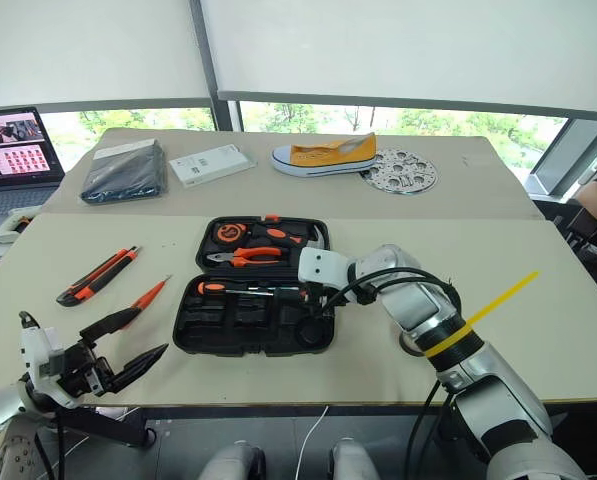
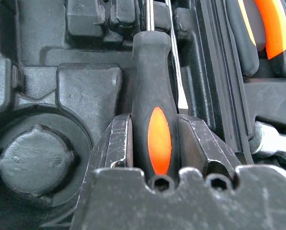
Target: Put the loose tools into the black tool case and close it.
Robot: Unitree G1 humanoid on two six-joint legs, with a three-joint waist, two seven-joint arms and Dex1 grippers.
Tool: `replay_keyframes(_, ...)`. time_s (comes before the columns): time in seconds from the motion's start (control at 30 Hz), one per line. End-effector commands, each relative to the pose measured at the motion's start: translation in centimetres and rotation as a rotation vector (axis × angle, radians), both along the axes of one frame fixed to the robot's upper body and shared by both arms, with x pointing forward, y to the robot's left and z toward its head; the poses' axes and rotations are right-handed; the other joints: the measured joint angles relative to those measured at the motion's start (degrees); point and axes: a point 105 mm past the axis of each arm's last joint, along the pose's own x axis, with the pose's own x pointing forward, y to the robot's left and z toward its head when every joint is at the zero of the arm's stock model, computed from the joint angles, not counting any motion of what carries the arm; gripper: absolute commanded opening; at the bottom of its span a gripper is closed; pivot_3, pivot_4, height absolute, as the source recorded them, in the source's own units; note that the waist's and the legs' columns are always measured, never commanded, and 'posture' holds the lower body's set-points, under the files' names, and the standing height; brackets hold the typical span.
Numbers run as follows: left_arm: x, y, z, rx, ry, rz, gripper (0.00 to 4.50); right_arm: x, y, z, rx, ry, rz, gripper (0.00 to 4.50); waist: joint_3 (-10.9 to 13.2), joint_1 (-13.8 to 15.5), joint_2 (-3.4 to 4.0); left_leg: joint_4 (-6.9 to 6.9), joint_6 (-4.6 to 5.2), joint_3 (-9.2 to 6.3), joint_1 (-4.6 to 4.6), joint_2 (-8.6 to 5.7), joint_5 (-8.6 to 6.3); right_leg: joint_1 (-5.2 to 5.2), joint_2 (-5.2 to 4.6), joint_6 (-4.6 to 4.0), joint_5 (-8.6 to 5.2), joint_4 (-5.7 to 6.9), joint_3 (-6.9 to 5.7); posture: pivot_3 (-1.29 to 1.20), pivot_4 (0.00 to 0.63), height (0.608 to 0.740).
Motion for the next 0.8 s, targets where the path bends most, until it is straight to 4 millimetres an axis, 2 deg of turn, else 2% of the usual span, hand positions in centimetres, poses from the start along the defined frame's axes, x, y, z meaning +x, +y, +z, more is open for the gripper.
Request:
replay_keyframes(0.03, -0.3, -1.6, 1.5, 0.002, -0.011, -0.112, 4.50, 0.0, -0.1, 0.4, -0.045, -0.038, 0.021, 1.03, 0.00, 0.02, 0.00, 0.00, 0.00, 0.00, 0.00, 0.00, 0.00, 0.00, 0.00, 0.00, 0.00, 0.00, 0.00, 0.00, 0.150, 0.740)
replay_keyframes(0.23, -0.2, -3.0, 2.1, 0.036, 0.004, -0.213, 4.50, 0.1, -0.2, 0.9, -0.067, -0.073, 0.049, 1.03, 0.00, 0.00, 0.00, 0.00, 0.00, 0.00, 0.00, -0.02, 0.00, 0.00, 0.02, 0.00, 0.00, -0.01, 0.00, 0.00, 0.150, 0.740)
replay_keyframes(0.3, 0.0, -3.4, 2.3, 0.042, 0.004, -0.233, 4.50, 0.2, -0.2, 1.0, -0.072, -0.080, 0.060, 2.04, 0.00, -0.01, 0.00, 0.00, 0.00, 0.00, 0.00, -0.01, 0.00, 0.00, 0.05, 0.00, 0.00, 0.00, 0.00, 0.00, 0.150, 0.740)
replay_keyframes(0.47, 0.9, -3.6, 2.9, 0.045, 0.003, -0.230, 4.50, -0.1, 0.4, 2.0, -0.031, -0.089, 0.108, 3.57, 0.00, 0.05, 0.00, 0.00, 0.00, 0.00, 0.00, -0.01, 0.00, 0.00, 0.07, 0.00, -0.01, -0.01, 0.00, 0.00, 0.150, 0.740)
replay_keyframes(0.53, 1.0, -3.4, 3.0, 0.039, 0.012, -0.215, 4.50, 0.0, 0.9, 3.6, 0.059, -0.100, 0.116, 4.29, 0.00, 0.03, 0.00, -0.01, 0.00, 0.00, -0.01, -0.01, 0.00, 0.00, 0.07, 0.00, -0.02, -0.03, 0.00, 0.00, 0.150, 0.740)
replay_keyframes(0.57, 1.1, -3.3, 3.0, 0.040, 0.028, -0.204, 4.50, -0.2, 1.1, 4.6, 0.116, -0.091, 0.129, 4.47, 0.01, -0.05, -0.01, -0.02, 0.00, 0.00, -0.01, -0.01, 0.00, 0.00, 0.08, 0.00, -0.02, -0.03, 0.00, 0.00, 0.150, 0.740)
replay_keyframes(0.63, 1.2, -2.9, 2.8, 0.054, 0.057, -0.186, 4.50, -0.7, 1.3, 6.2, 0.222, -0.049, 0.162, 4.47, 0.02, -0.22, -0.01, -0.04, -0.01, 0.00, -0.01, 0.00, -0.01, -0.02, 0.10, -0.01, -0.03, -0.03, 0.01, 0.00, 0.150, 0.740)
replay_keyframes(0.67, 1.2, -2.7, 2.7, 0.061, 0.072, -0.176, 4.50, -0.7, 1.3, 6.9, 0.284, -0.026, 0.149, 4.29, 0.03, -0.23, -0.02, -0.04, -0.01, 0.00, -0.01, 0.03, -0.01, -0.02, 0.13, -0.01, -0.03, -0.02, 0.02, 0.00, 0.150, 0.740)
replay_keyframes(0.73, 1.3, -2.4, 2.6, 0.072, 0.087, -0.168, 4.50, -0.6, 1.2, 7.1, 0.339, 0.012, 0.137, 3.70, 0.03, -0.18, -0.01, -0.04, -0.01, 0.00, -0.01, 0.07, -0.01, -0.02, 0.17, -0.02, -0.02, -0.01, 0.02, 0.00, 0.150, 0.740)
replay_keyframes(0.8, 1.6, -2.2, 2.5, 0.094, 0.117, -0.153, 4.50, -0.5, 1.2, 6.0, 0.354, 0.039, 0.129, 2.98, 0.03, -0.12, -0.01, -0.04, -0.01, 0.00, 0.00, 0.07, 0.00, -0.02, 0.17, -0.03, -0.02, 0.01, 0.01, 0.00, 0.150, 0.740)
